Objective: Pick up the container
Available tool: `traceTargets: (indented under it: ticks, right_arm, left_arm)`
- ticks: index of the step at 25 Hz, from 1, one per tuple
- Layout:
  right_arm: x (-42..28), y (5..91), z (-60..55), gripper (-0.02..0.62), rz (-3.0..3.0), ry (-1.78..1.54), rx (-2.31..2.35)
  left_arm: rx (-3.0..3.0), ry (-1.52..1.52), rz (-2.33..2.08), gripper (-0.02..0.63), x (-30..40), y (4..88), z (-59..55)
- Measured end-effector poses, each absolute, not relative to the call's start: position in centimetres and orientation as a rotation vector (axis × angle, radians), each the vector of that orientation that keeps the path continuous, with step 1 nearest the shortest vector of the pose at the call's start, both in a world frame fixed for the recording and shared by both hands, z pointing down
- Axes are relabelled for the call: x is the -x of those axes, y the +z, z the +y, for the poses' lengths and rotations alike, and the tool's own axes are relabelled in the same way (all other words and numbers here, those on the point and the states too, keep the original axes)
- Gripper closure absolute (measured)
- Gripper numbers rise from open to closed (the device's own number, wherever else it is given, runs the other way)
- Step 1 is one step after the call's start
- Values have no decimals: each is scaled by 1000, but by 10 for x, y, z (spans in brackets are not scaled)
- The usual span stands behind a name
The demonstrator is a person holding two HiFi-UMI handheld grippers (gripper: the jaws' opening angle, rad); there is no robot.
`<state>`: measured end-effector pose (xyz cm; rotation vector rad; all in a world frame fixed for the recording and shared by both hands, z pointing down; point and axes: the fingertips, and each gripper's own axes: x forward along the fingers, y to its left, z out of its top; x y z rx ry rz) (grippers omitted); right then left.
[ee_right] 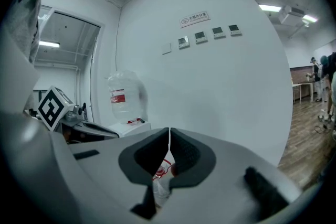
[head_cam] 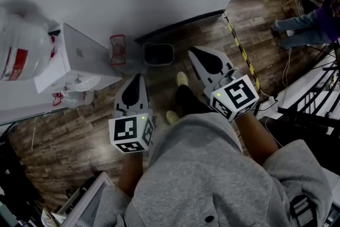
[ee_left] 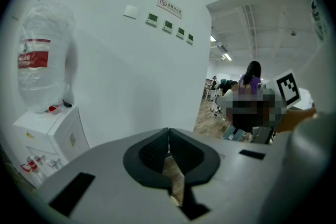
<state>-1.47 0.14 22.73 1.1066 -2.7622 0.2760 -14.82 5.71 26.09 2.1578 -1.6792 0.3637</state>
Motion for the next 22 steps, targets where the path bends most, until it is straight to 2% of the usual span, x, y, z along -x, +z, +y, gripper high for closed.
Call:
traceTargets:
  ticks: [22]
  right_arm:
    - [5, 239, -166, 569, -2821, 335, -964]
  left_arm:
    - [-2003, 386, -1794, 591, 142, 267, -91]
